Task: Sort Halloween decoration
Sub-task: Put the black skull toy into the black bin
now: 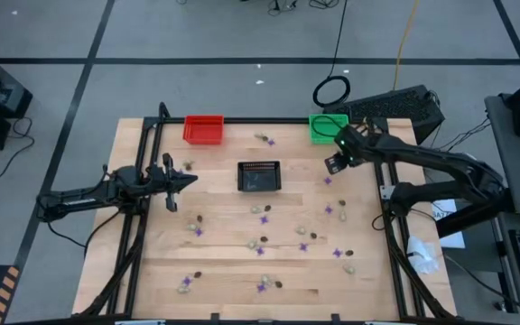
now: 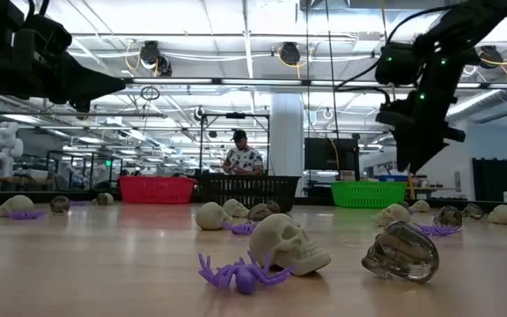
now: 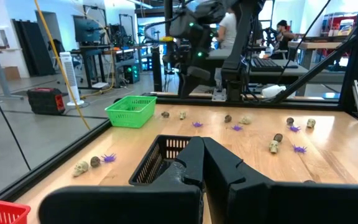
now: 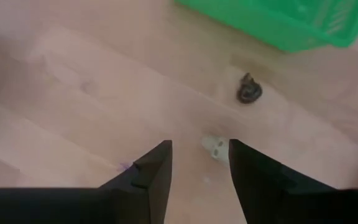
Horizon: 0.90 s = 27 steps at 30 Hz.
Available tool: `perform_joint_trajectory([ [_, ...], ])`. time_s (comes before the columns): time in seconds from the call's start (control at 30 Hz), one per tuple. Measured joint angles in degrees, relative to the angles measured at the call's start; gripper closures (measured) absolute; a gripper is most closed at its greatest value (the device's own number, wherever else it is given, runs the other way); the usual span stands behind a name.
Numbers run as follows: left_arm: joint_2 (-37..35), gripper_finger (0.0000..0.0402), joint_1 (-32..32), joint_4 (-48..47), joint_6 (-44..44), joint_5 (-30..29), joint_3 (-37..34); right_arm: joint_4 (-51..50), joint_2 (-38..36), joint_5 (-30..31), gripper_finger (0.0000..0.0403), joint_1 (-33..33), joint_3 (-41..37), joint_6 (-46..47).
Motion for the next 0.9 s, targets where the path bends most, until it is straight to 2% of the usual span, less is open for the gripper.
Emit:
perform_joint_trajectory([
  [0.17, 0.0, 0.0396, 0.0, 0.0, 0.0, 0.0, 0.0, -4.07, 3.6, 0.0, 0.0252, -0.69, 2.09, -4.28],
  [0.4, 0.0, 0.0396, 0.0, 0.0, 0.0, 0.0, 0.0, -4.85, 6.62, 0.01, 0.0252, -0.66, 2.13, -30.57],
  [0.57, 0.0, 0.0396, 0.0, 0.0, 0.01, 0.0, 0.0, -4.31, 9.33, 0.26, 0.0252, -1.62, 2.13, -39.29],
  [0.7, 0.0, 0.0396, 0.0, 0.0, 0.0, 0.0, 0.0, -2.69, 12.29, 2.84, 0.0252, -2.56, 2.11, -40.05],
  [0.9, 0.0, 0.0396, 0.0, 0.0, 0.0, 0.0, 0.02, 1.03, 14.55, 6.38, 0.0252, -6.36, 2.54, -28.57],
])
